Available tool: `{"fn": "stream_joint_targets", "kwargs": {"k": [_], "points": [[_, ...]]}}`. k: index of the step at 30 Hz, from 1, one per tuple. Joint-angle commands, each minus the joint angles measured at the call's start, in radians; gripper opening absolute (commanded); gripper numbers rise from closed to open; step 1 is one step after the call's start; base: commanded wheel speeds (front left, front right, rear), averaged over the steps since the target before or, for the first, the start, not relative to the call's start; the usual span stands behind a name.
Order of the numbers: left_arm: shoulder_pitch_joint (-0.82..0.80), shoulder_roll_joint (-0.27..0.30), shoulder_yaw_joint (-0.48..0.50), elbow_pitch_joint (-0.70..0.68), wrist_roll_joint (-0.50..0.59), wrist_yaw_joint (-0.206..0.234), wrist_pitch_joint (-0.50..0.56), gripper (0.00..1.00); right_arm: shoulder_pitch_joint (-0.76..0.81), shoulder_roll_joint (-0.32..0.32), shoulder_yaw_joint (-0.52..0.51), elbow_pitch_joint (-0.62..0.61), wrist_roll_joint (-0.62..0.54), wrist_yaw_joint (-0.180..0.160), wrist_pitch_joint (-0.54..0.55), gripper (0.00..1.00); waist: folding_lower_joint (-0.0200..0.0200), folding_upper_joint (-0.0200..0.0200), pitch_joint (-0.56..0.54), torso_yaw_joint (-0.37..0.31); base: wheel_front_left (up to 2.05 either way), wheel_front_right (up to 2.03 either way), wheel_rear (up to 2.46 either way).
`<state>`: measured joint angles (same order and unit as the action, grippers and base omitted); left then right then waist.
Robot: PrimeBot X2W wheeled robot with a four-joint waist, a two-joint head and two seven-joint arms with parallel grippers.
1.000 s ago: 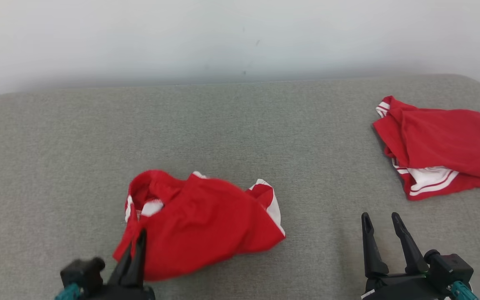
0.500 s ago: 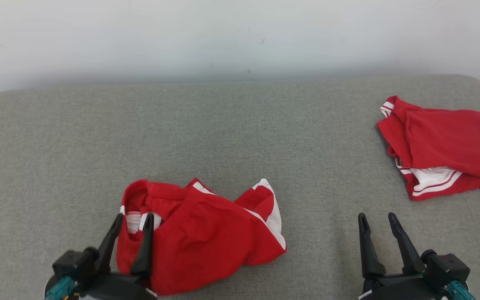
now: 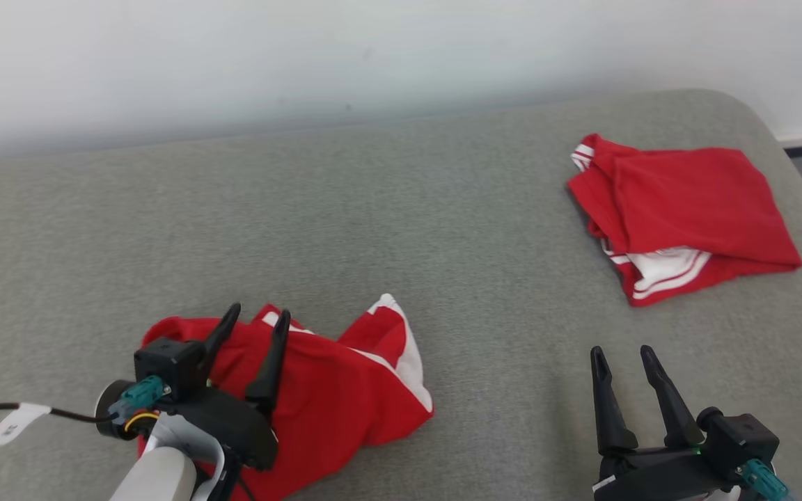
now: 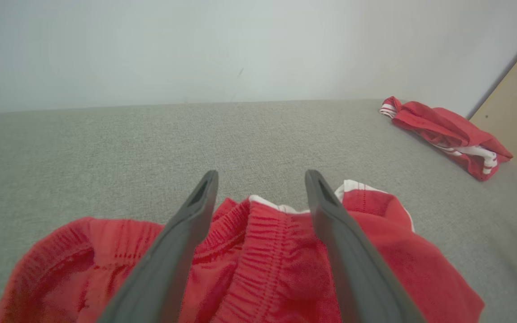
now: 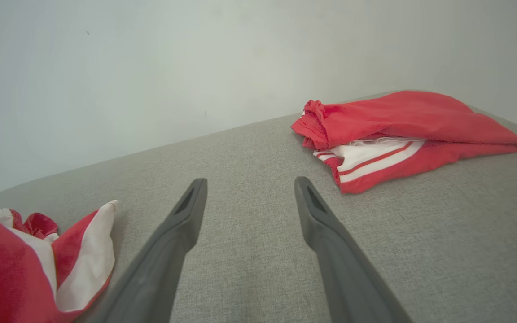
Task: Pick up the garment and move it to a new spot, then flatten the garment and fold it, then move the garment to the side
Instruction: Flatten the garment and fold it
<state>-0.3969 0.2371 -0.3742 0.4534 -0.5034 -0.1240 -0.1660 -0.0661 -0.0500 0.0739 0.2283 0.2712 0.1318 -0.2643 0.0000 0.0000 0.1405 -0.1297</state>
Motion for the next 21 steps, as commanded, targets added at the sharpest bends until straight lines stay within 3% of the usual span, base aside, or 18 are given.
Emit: {"fn": "stream_joint_targets", "kwargs": {"k": [1,7,8,9,10,21], "points": [[-0.014,0.006,-0.005,0.017,-0.013,-0.004,0.004,1.0,-0.009,-0.001,-0.004,-0.001,0.009,-0.002,-0.002,1.0,0.0,0.0,0.018,-0.036,0.0,0.0,0.0],[-0.03,-0.004,-0.014,0.082,-0.036,-0.006,0.026,1.0,0.001,0.0,-0.016,-0.005,0.016,-0.002,-0.002,1.0,0.0,0.0,0.025,-0.051,0.0,0.0,0.0],[-0.03,-0.006,-0.018,0.085,-0.042,-0.006,0.023,0.73,0.003,0.0,-0.017,-0.005,0.016,-0.002,-0.002,1.0,0.0,0.0,0.024,-0.05,0.0,0.0,0.0],[-0.027,-0.011,-0.023,0.09,-0.048,-0.006,0.029,0.31,0.006,-0.001,-0.02,-0.004,0.017,-0.002,-0.002,1.0,0.0,0.0,0.021,-0.047,0.0,0.0,0.0],[-0.023,-0.013,-0.025,0.093,-0.053,-0.007,0.035,0.0,0.008,-0.001,-0.019,-0.003,0.017,-0.002,-0.002,1.0,0.0,0.0,0.019,-0.043,0.0,0.0,0.0],[0.008,-0.012,-0.023,0.018,-0.063,0.009,0.004,0.0,0.036,0.0,-0.035,-0.004,0.006,-0.002,-0.002,1.0,0.0,0.0,-0.033,0.044,0.0,0.0,0.0]]}}
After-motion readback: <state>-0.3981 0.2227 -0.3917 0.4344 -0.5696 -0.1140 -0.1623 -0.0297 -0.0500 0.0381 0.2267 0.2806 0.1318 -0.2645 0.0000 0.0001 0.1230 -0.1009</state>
